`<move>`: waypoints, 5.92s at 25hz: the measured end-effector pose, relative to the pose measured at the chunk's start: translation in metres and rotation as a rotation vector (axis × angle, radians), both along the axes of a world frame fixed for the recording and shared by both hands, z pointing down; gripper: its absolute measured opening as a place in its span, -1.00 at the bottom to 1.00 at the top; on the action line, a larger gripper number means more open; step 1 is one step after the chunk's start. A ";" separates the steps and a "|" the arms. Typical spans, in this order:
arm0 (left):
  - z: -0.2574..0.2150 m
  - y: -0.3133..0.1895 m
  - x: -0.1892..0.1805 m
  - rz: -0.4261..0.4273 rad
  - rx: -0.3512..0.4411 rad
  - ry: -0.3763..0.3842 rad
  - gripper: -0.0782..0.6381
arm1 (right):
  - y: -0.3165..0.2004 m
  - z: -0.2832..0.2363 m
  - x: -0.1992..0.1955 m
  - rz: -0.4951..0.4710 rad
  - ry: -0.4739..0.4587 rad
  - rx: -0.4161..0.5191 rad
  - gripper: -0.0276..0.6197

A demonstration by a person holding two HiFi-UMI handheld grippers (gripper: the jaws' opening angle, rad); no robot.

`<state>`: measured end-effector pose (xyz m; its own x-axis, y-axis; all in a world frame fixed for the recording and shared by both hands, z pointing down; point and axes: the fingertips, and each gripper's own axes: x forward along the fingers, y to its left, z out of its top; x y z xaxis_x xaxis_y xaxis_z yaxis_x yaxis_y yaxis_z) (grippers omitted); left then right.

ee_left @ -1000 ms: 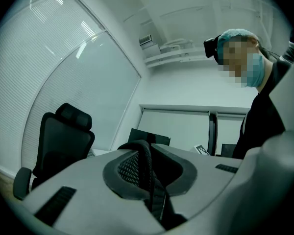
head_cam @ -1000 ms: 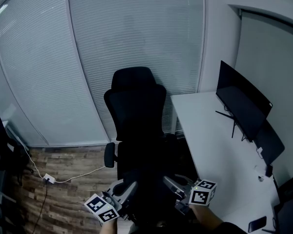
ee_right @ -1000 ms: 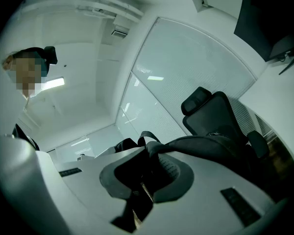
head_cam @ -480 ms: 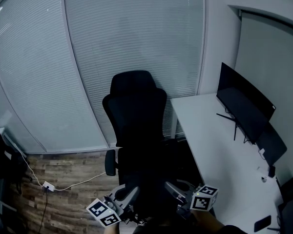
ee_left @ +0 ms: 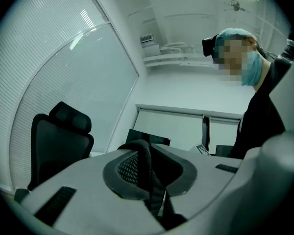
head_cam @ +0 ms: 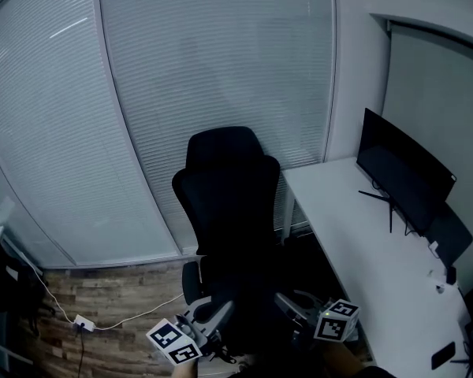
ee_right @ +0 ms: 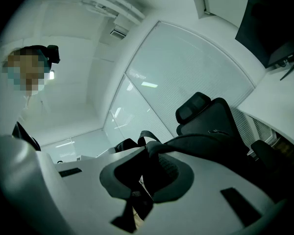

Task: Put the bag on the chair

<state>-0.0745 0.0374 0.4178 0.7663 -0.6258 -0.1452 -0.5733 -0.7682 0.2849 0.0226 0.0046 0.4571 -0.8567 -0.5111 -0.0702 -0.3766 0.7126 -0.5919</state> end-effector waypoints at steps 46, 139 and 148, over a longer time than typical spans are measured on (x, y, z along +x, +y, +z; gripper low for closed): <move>0.022 -0.291 -0.050 -0.220 -0.029 -0.028 -0.65 | -0.312 0.030 -0.061 -0.165 0.042 -0.034 -0.74; 0.214 -0.453 -0.058 -0.366 -0.346 -0.191 -0.16 | -0.454 0.182 -0.042 -0.006 0.328 -0.050 -0.56; 0.224 -0.440 -0.056 -0.367 -0.395 -0.221 0.02 | -0.438 0.173 -0.028 0.059 0.312 -0.048 -0.56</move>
<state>-0.1304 -0.4025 0.6421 0.4744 -0.8303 0.2925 -0.8606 -0.3675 0.3525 -0.0056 -0.4334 0.6297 -0.8018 -0.5569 0.2167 -0.5852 0.6584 -0.4733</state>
